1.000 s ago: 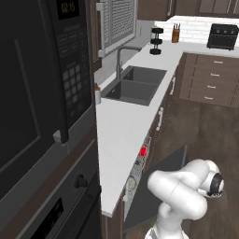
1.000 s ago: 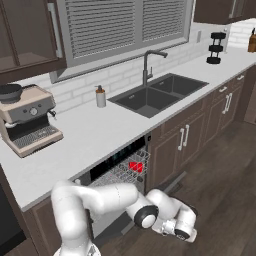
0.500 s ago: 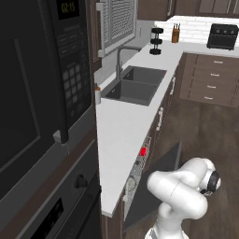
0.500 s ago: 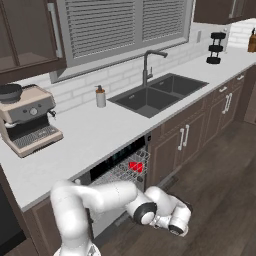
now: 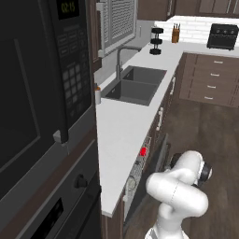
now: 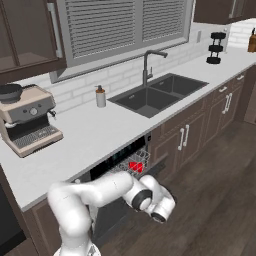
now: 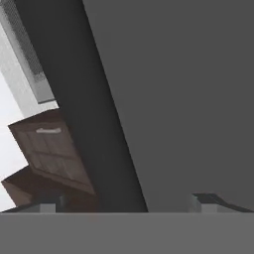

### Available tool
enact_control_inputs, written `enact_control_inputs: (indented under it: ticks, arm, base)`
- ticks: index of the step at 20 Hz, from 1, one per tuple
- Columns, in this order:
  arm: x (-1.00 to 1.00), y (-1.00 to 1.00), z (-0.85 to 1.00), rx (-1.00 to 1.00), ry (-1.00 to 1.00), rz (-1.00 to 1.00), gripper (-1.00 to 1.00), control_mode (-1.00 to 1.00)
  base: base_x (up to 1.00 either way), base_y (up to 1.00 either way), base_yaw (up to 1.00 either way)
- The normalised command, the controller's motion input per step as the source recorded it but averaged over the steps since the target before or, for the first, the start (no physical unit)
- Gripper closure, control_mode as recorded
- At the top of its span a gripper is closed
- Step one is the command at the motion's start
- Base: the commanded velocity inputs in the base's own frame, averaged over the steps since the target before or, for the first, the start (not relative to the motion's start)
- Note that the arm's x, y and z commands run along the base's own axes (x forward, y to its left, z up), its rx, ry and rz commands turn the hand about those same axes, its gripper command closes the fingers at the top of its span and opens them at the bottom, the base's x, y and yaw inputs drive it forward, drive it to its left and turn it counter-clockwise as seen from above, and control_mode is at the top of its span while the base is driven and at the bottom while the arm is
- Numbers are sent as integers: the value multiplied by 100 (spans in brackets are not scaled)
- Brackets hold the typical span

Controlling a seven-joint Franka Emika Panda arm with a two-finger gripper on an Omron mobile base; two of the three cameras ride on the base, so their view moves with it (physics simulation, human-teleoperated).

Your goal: Pick up the cup and bowl from the counter, place them in the dishwasher, and close the dishwasher door.

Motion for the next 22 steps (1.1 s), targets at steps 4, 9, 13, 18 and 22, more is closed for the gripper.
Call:
enact_control_inputs:
  ticks: [4, 9, 13, 18, 22]
  arm:
    - [72, 97, 21, 13, 0, 0, -100, -100]
    - [76, 79, 5, 9, 0, 0, -100, -100]
    - [73, 63, 0, 7, 4, 0, -100, -100]
    - [65, 73, 0, 4, 10, 0, -100, -100]
    - [64, 84, -3, 3, 14, 1, -100, -100]
  base:
    - [0, 0, 0]
    - [0, 0, 0]
    - [0, 0, 0]
    - [0, 0, 0]
    - [0, 0, 0]
